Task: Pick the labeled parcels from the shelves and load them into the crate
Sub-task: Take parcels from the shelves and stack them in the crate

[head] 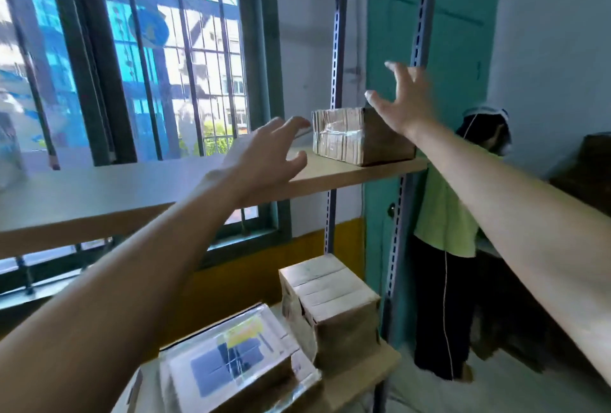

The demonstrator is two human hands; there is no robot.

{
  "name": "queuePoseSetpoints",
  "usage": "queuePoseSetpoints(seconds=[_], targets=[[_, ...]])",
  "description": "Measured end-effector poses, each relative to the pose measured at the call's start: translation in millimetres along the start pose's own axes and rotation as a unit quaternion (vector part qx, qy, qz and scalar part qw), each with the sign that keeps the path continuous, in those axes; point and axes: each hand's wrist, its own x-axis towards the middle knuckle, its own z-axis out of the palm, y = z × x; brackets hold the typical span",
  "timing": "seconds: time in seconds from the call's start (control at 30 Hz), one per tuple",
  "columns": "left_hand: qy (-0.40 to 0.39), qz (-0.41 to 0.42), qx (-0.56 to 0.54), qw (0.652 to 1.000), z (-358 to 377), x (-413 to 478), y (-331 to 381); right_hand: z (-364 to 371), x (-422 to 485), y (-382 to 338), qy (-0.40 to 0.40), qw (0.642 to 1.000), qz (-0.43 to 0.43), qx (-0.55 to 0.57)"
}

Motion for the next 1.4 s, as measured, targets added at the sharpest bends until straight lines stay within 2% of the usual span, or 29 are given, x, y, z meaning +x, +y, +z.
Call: queuePoseSetpoints(seconds=[0.1, 0.17, 0.27, 0.3, 0.4, 0.47, 0.53, 0.63, 0.7, 0.8, 0.9, 0.97, 1.03, 1.07, 1.13, 1.17, 1.27, 1.33, 1.4], targets=[[-0.028, -0.028, -0.036, 0.999, 20, 34, 1, 8, 23, 34, -0.112, 0.981, 0.151, 0.052], [-0.053, -0.062, -0.065, 0.995, 31, 57, 2, 18, 29, 45, -0.176, 0.961, 0.190, 0.092], [-0.093, -0.093, -0.155, 0.979, 48, 83, -3, 37, 25, 48, -0.185, 0.950, 0.157, 0.198], [-0.097, -0.126, -0.196, 0.968, 51, 87, -7, 43, 21, 45, -0.193, 0.939, 0.140, 0.249], [-0.084, -0.290, -0.300, 0.905, 51, 93, -18, 63, 14, 31, -0.209, 0.908, 0.087, 0.353], [-0.043, -0.337, -0.359, 0.869, 47, 93, -21, 74, 9, 22, -0.179, 0.904, 0.070, 0.383], [0.026, -0.303, -0.399, 0.865, 43, 92, -23, 80, 1, 13, -0.153, 0.910, 0.033, 0.385], [0.135, -0.214, -0.363, 0.897, 37, 90, -32, 89, -10, -6, -0.168, 0.923, -0.071, 0.339], [0.166, -0.186, -0.335, 0.909, 32, 87, -44, 93, -11, -18, -0.172, 0.922, -0.098, 0.333], [0.177, -0.194, -0.350, 0.899, 28, 79, -56, 92, -4, -30, -0.166, 0.909, -0.075, 0.374], [0.185, -0.238, -0.375, 0.877, 25, 76, -64, 93, 3, -44, -0.169, 0.899, -0.042, 0.401], [0.171, -0.249, -0.407, 0.862, 18, 80, -68, 99, 9, -52, -0.202, 0.865, 0.028, 0.459], [0.139, -0.242, -0.401, 0.873, 9, 84, -73, 102, 15, -60, -0.277, 0.804, 0.125, 0.511], [0.129, -0.236, -0.390, 0.880, 6, 84, -75, 102, 17, -63, -0.318, 0.778, 0.146, 0.522], [0.138, -0.221, -0.360, 0.896, 4, 81, -76, 105, 19, -68, -0.358, 0.782, 0.115, 0.498], [0.157, -0.215, -0.343, 0.901, 5, 78, -76, 106, 21, -71, -0.358, 0.788, 0.092, 0.493], [0.213, -0.159, -0.314, 0.911, 11, 71, -77, 105, 26, -80, -0.357, 0.773, 0.037, 0.522], [0.229, -0.135, -0.330, 0.906, 12, 71, -80, 105, 26, -83, -0.331, 0.783, 0.038, 0.525], [0.244, -0.154, -0.356, 0.889, 9, 71, -84, 109, 26, -80, -0.288, 0.765, 0.073, 0.572]])
